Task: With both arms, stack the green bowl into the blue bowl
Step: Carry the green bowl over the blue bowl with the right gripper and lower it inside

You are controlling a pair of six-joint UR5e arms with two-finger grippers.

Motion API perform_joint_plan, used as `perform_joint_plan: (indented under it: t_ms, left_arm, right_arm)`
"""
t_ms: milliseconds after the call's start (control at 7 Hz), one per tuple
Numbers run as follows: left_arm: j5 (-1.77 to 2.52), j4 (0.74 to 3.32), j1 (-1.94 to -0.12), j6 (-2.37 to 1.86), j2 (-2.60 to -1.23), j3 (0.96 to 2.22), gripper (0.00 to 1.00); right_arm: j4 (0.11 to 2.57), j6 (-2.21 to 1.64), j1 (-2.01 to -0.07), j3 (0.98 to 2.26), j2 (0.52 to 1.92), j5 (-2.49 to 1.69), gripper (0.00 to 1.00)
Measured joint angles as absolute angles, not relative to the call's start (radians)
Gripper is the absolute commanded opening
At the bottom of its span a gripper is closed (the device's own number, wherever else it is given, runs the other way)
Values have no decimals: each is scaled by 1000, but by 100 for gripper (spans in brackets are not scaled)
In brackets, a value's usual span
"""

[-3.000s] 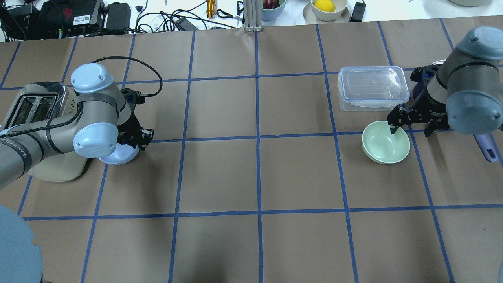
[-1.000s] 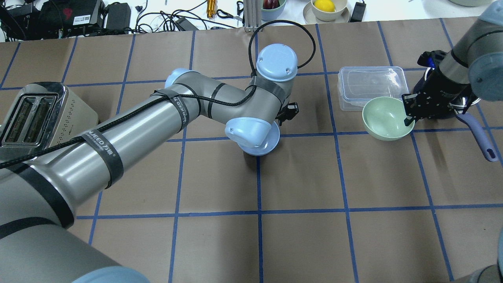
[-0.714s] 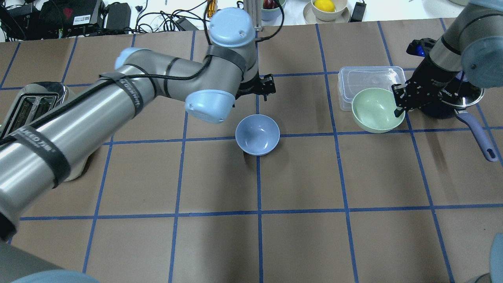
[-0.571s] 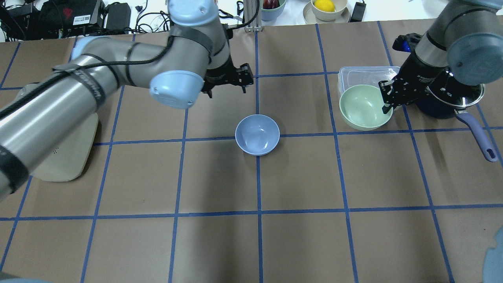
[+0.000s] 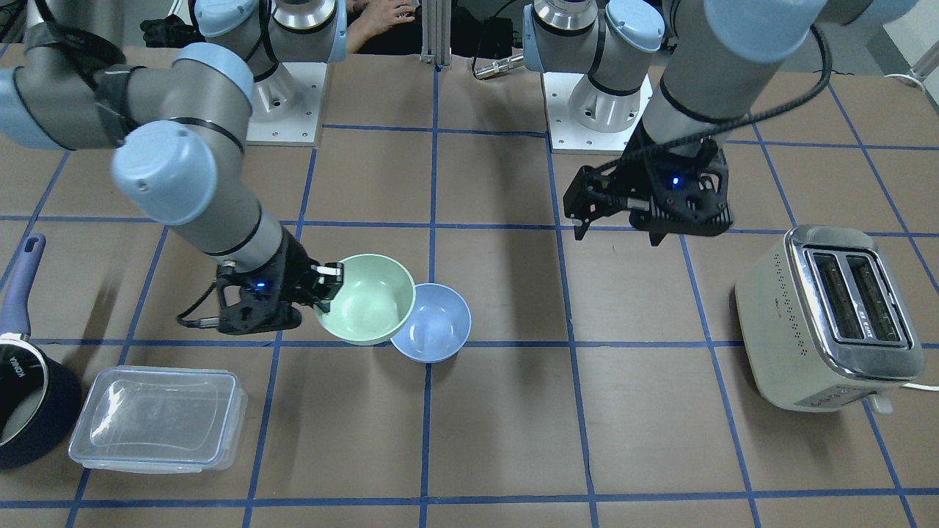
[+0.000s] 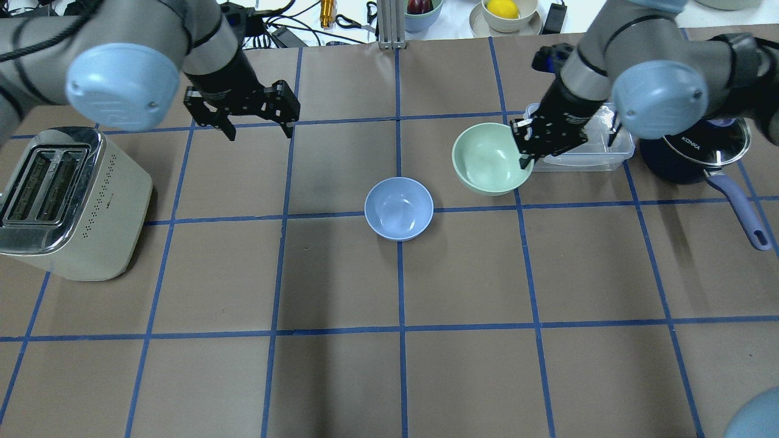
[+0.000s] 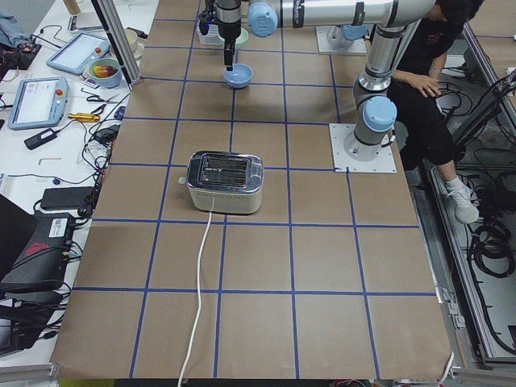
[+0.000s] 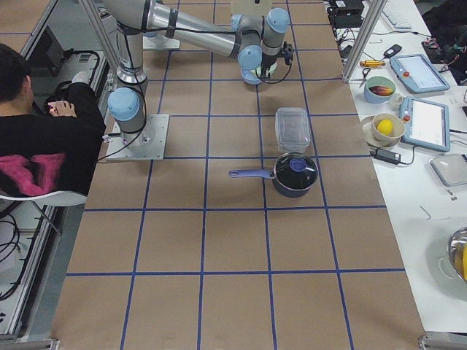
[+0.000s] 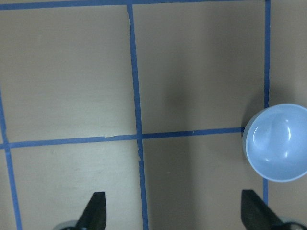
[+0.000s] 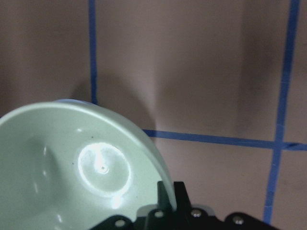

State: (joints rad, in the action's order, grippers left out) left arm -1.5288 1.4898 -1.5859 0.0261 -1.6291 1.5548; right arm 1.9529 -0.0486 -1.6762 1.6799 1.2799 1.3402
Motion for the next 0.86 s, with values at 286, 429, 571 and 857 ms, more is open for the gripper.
perform_joint_plan:
  t_ms: [286, 429, 571, 857]
  left_arm:
    - [-1553, 1507, -1587, 26, -1592, 1565, 100]
    - [-1575, 1503, -1588, 27, -1594, 1569, 100]
    - [-1589, 1501, -1590, 25, -1597, 1573, 100]
    - [-1595, 1500, -1595, 24, -1598, 1573, 100]
  right_arm:
    - [2018, -127, -1768, 1682, 1227, 1338, 0]
    - [2037, -141, -1783, 1689, 1203, 1338, 0]
    - [2046, -148, -1790, 1703, 1190, 1339, 0]
    - [2059, -151, -1791, 1723, 1182, 1342, 100]
